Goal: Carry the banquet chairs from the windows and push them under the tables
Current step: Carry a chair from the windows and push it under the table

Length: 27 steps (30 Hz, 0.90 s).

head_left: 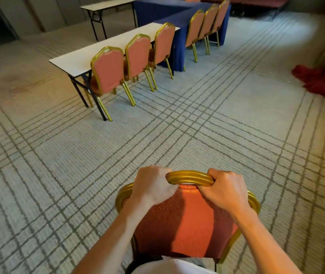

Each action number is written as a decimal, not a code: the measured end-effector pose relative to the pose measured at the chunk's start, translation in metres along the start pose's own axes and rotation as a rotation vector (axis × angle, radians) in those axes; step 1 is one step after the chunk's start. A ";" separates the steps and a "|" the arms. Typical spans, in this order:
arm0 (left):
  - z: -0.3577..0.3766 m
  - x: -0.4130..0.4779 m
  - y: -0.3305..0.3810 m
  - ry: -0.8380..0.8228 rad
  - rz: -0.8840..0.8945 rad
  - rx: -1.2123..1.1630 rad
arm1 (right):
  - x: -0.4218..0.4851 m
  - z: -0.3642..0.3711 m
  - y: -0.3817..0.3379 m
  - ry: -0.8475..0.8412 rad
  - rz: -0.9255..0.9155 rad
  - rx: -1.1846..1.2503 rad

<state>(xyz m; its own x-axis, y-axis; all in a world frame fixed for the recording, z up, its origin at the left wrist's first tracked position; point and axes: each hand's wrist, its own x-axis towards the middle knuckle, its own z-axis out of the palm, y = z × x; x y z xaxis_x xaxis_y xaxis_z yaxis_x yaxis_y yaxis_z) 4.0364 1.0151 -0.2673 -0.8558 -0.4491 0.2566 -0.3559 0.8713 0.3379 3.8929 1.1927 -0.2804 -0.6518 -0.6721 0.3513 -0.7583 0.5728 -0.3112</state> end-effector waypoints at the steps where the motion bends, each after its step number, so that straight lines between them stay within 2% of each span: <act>1: 0.002 0.018 0.000 0.017 0.005 -0.006 | 0.018 0.002 0.007 0.006 -0.004 -0.001; 9: 0.041 0.178 -0.040 0.063 0.039 -0.045 | 0.170 0.042 0.054 0.028 -0.037 -0.055; 15: 0.080 0.304 -0.081 0.045 0.084 -0.039 | 0.282 0.085 0.088 -0.016 0.065 -0.096; 20: 0.085 0.413 -0.104 0.011 0.151 -0.101 | 0.375 0.100 0.103 -0.050 0.182 -0.135; 27: 0.097 0.541 -0.112 0.015 0.236 -0.121 | 0.481 0.110 0.138 0.000 0.217 -0.097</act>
<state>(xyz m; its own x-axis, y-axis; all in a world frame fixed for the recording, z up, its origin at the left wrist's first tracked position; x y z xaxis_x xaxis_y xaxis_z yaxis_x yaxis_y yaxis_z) 3.5773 0.6937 -0.2539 -0.9038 -0.2396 0.3547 -0.0982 0.9227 0.3729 3.4755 0.8969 -0.2516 -0.7994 -0.5284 0.2858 -0.5979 0.7462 -0.2928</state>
